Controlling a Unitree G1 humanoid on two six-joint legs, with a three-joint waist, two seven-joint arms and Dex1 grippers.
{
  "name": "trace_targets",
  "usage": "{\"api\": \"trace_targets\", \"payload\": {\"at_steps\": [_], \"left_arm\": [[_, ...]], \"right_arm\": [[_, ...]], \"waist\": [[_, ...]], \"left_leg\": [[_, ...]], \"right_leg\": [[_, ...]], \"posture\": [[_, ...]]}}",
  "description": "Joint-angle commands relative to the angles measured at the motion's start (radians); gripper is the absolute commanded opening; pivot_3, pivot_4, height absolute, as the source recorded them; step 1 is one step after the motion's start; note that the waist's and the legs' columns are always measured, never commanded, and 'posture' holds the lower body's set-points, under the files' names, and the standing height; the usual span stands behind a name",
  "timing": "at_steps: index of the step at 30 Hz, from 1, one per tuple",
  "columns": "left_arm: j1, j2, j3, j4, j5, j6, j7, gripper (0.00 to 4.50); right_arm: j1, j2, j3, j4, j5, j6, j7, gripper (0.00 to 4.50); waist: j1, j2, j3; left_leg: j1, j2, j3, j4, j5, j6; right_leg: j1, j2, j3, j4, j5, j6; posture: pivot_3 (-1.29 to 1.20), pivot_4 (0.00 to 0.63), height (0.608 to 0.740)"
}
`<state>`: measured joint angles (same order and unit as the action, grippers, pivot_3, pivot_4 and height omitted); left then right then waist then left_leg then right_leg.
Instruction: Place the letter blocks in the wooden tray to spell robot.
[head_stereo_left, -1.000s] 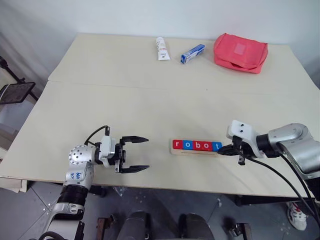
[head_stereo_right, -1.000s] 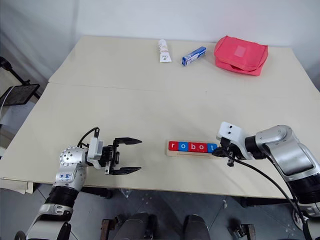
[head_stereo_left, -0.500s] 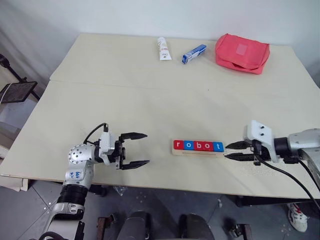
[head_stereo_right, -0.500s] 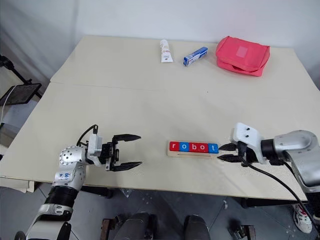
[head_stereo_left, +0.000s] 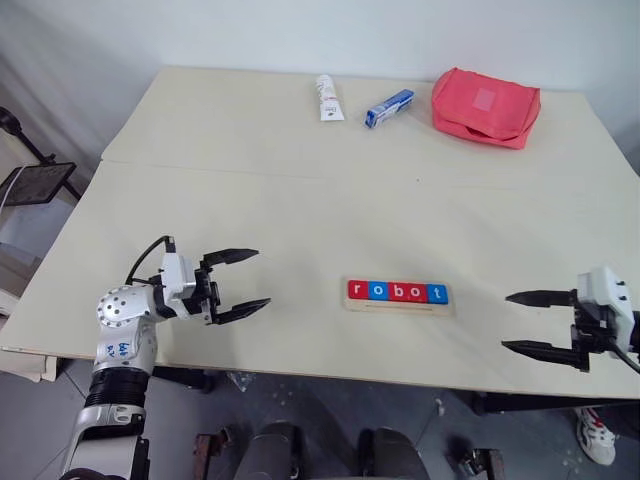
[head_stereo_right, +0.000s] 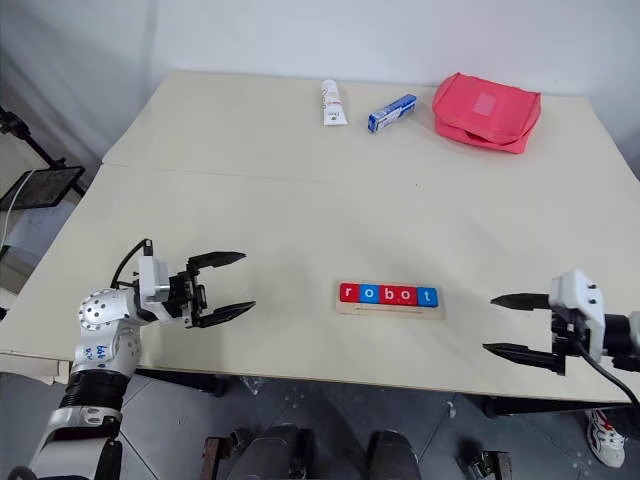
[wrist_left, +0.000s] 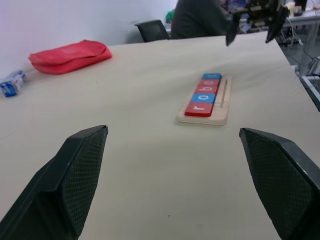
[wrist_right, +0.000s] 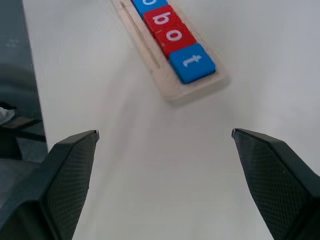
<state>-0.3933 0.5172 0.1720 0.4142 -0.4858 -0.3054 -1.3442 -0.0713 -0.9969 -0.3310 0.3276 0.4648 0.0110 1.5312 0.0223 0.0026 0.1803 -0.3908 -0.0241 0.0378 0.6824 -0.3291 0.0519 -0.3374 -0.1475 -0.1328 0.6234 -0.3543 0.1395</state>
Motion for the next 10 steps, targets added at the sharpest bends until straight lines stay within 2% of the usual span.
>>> {"api": "trace_targets", "payload": {"at_steps": [1,10], "left_arm": [[-0.028,-0.001,0.026,-0.009,-0.044,0.028,-0.003,4.50],[-0.049,-0.032,0.027,-0.007,-0.066,0.052,-0.053,4.50]], "right_arm": [[-0.039,0.007,-0.030,0.054,0.058,-0.036,0.078,4.47],[-0.087,0.022,-0.014,0.119,0.116,-0.066,0.083,4.47]], "waist": [[0.000,0.000,0.000],[0.000,0.000,0.000]], "left_leg": [[0.000,0.000,0.000,0.000,0.000,0.000],[0.000,0.000,0.000,0.000,0.000,0.000]], "right_leg": [[0.000,0.000,0.000,0.000,0.000,0.000],[0.001,0.000,0.000,0.000,0.000,0.000]], "posture": [[0.00,0.150,0.740],[0.00,0.150,0.740]]}}
